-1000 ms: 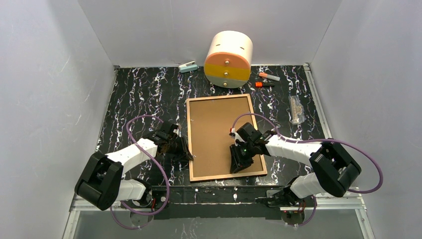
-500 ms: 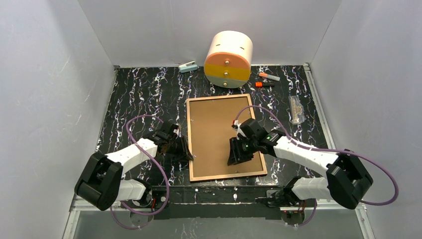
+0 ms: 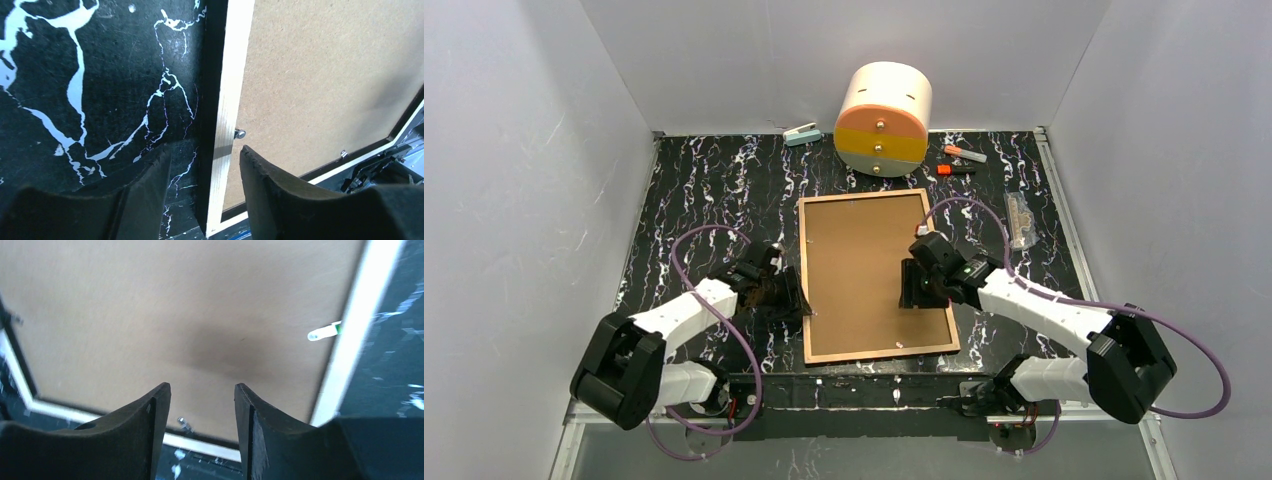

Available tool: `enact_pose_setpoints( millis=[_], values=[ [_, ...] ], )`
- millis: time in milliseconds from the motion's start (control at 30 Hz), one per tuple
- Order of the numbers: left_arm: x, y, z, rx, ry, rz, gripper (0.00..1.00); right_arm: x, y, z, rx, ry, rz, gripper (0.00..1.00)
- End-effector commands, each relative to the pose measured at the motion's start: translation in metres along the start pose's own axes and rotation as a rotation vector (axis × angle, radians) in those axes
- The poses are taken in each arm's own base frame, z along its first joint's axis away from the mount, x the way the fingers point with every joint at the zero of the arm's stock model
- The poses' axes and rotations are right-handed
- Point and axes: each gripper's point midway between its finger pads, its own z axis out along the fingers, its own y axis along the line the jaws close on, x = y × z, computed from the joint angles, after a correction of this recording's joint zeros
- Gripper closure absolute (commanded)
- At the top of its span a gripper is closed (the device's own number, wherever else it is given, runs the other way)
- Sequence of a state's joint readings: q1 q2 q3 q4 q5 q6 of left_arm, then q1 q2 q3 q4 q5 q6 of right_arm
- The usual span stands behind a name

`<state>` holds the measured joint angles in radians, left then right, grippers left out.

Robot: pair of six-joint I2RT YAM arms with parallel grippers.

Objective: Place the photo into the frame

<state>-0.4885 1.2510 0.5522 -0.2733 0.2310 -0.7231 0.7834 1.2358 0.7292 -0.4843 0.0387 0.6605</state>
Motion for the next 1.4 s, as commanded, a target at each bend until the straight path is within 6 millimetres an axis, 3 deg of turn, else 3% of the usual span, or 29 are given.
enact_pose_setpoints(
  millis=[0,133,267,367,500,700,967,1133,1367],
  values=[
    [-0.018,-0.01,-0.012,0.02,-0.076,0.041,0.45,-0.058,-0.037,-0.023,0.244,-0.235,0.06,0.39],
    [-0.03,-0.02,-0.017,0.052,-0.129,0.035,0.4,-0.091,-0.073,-0.029,0.398,-0.305,0.105,0.35],
    [-0.043,-0.024,-0.021,0.051,-0.189,0.016,0.37,-0.134,-0.099,-0.027,0.419,-0.363,0.212,0.34],
    [-0.051,-0.024,-0.024,0.037,-0.229,-0.006,0.35,-0.166,-0.106,-0.026,0.387,-0.42,0.261,0.33],
    [-0.052,-0.021,-0.023,0.027,-0.243,-0.027,0.33,-0.179,-0.112,-0.014,0.391,-0.394,0.278,0.33],
    [-0.047,-0.013,-0.022,0.009,-0.241,-0.031,0.32,-0.158,-0.107,-0.006,0.342,-0.322,0.263,0.33],
    [-0.043,-0.011,-0.016,0.013,-0.226,-0.032,0.32,-0.084,-0.117,0.012,0.344,-0.085,0.263,0.35],
    [-0.037,-0.009,-0.012,0.019,-0.209,-0.035,0.32,-0.065,-0.112,0.013,0.293,-0.053,0.237,0.37],
    [-0.035,-0.007,-0.009,0.017,-0.198,-0.036,0.32,-0.049,-0.123,0.017,0.335,0.011,0.198,0.37]
  ],
)
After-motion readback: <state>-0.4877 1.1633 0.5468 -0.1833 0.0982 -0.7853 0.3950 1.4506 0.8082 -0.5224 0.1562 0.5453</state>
